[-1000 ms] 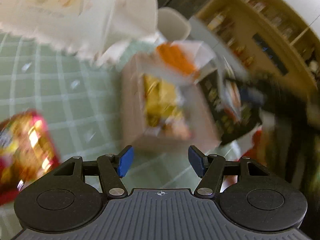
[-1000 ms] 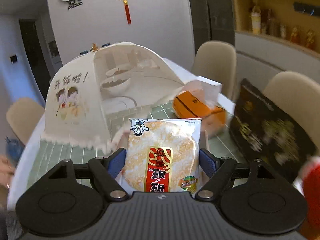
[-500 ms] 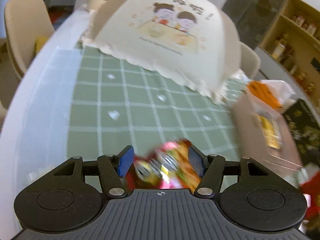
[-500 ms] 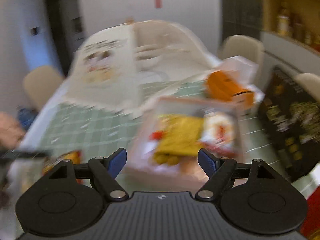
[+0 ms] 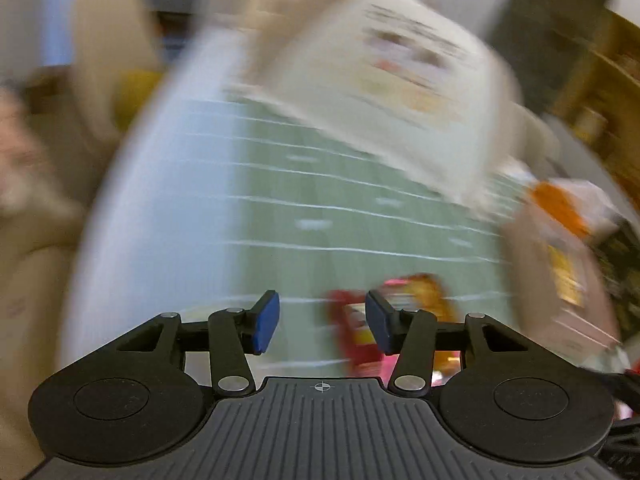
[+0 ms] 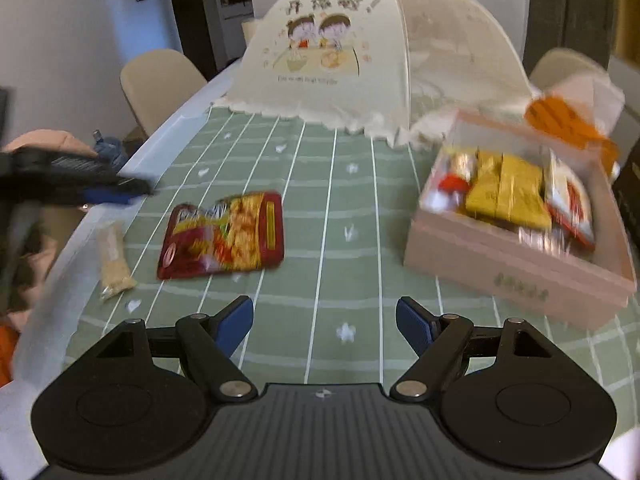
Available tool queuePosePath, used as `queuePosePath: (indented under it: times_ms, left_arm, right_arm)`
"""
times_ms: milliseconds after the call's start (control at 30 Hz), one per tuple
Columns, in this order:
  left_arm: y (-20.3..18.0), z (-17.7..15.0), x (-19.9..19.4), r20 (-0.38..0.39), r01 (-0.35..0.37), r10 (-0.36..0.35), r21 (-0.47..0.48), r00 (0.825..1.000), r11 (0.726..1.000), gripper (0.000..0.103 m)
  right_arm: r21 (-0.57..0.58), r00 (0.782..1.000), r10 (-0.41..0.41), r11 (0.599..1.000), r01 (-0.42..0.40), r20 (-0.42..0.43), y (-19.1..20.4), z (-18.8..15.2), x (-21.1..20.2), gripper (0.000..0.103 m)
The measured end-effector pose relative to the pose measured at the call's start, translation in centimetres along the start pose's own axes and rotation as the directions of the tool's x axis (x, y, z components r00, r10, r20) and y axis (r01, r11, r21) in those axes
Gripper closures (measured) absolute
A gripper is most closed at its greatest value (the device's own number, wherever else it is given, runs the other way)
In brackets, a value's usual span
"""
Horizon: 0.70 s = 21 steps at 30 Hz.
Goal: Organize snacks
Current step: 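Grasp the clear rice-bar packet with the left gripper while the right grasps the red spicy-strip packet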
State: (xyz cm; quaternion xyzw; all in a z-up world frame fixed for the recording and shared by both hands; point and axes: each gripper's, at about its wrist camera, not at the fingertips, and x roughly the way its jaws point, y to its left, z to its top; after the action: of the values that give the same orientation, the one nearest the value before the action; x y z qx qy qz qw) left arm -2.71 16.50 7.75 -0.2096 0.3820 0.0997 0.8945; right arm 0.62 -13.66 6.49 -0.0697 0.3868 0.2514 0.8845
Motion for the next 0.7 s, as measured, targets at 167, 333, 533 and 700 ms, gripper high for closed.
queuePosePath:
  times_ms: [167,333,533,700]
  left_arm:
    - [5.5,-1.9,-1.9,-0.042,-0.080,0.073,-0.200,0.996,0.976,0.050]
    - [6.0,-3.5,-1.2,-0.084,-0.056,0.037,-0.240,0.996,0.969,0.050]
    - [5.0,-2.6,-0.5,-0.082,-0.017,0.002,-0.192,0.997,0.981,0.050]
    - [4.3,-2.2,1.0,-0.086,0.000,-0.014,-0.162,0.996,0.987,0.050]
  right_arm:
    - [-0.070,0.997,0.071,0.995,-0.070,0.006,2.9,2.9,2.9,0.024]
    - [-0.210,0.997,0.072,0.976,-0.067,0.017,8.1,6.5,8.2,0.023]
    - [-0.330,0.997,0.061,0.941,-0.075,-0.053,12.8,8.3,14.3,0.025]
    - [-0.430,0.992,0.099,0.894,-0.125,-0.083,13.3,5.2,12.4,0.026]
